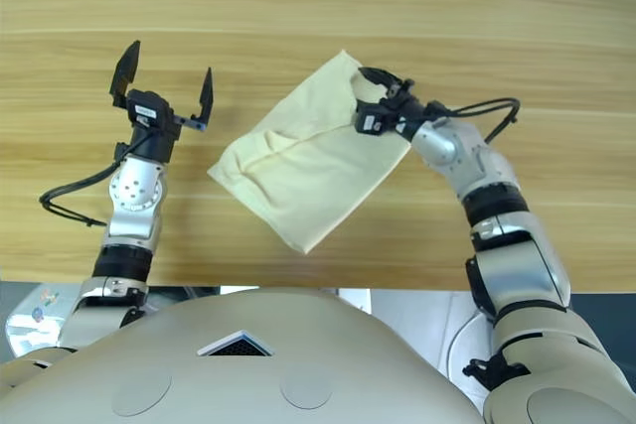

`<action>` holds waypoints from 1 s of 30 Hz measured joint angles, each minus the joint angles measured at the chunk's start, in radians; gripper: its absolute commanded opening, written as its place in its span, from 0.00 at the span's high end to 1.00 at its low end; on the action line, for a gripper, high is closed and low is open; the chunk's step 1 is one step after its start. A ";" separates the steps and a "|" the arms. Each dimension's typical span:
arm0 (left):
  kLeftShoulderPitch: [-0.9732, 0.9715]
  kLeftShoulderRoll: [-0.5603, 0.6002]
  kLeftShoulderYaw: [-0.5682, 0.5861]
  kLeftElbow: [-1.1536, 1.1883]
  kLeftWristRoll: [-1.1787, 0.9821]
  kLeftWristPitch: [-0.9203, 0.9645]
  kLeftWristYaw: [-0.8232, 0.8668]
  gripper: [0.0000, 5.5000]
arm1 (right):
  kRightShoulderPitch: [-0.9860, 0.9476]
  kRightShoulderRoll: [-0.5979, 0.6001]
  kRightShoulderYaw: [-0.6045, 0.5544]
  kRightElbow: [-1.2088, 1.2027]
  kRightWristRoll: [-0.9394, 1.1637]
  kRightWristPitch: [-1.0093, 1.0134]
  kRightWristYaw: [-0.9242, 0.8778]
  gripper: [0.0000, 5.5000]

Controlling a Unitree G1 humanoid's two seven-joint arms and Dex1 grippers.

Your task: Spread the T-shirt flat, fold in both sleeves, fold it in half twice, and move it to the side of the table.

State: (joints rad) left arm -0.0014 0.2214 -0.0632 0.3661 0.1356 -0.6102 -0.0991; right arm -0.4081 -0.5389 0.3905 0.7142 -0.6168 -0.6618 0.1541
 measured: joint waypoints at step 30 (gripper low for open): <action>-0.033 0.173 -0.157 0.050 0.211 -0.185 -0.098 0.02 | -0.111 0.109 -0.091 0.132 0.079 0.020 -0.416 0.49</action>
State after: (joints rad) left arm -0.0345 0.3947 -0.2197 0.4162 0.3466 -0.7947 -0.1969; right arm -0.5191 -0.4294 0.2995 0.8461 -0.5381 -0.6414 -0.2624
